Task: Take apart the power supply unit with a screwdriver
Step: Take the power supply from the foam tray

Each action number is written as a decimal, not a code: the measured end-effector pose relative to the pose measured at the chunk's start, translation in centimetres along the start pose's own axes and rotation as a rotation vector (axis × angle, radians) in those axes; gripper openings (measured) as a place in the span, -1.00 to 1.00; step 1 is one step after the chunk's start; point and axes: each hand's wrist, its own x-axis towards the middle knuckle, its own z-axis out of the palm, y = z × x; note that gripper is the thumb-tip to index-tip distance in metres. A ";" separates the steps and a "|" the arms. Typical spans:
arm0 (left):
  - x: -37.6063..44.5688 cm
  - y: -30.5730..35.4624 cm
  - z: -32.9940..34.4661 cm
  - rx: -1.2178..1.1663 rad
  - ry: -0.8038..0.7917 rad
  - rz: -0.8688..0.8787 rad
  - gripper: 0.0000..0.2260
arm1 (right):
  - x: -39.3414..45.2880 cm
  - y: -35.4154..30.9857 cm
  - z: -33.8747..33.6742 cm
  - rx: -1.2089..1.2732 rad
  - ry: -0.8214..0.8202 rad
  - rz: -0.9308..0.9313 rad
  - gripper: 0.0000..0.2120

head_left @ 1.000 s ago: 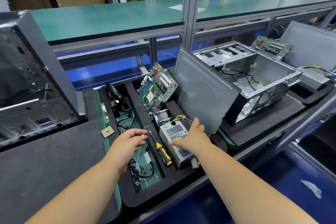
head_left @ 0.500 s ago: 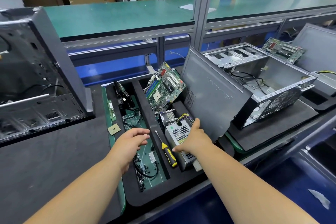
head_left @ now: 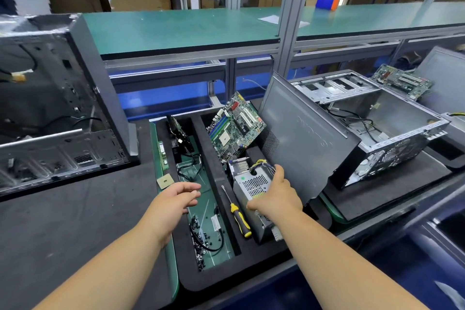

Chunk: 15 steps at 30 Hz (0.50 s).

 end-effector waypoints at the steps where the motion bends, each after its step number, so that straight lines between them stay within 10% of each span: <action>1: -0.1 0.0 -0.3 -0.006 0.002 -0.001 -0.85 | -0.1 -0.2 -0.5 0.012 0.016 -0.007 0.24; 15: -2.8 2.7 -4.9 -0.057 -0.069 0.069 -0.84 | -4.6 -8.0 -6.7 -0.005 0.302 -0.267 0.28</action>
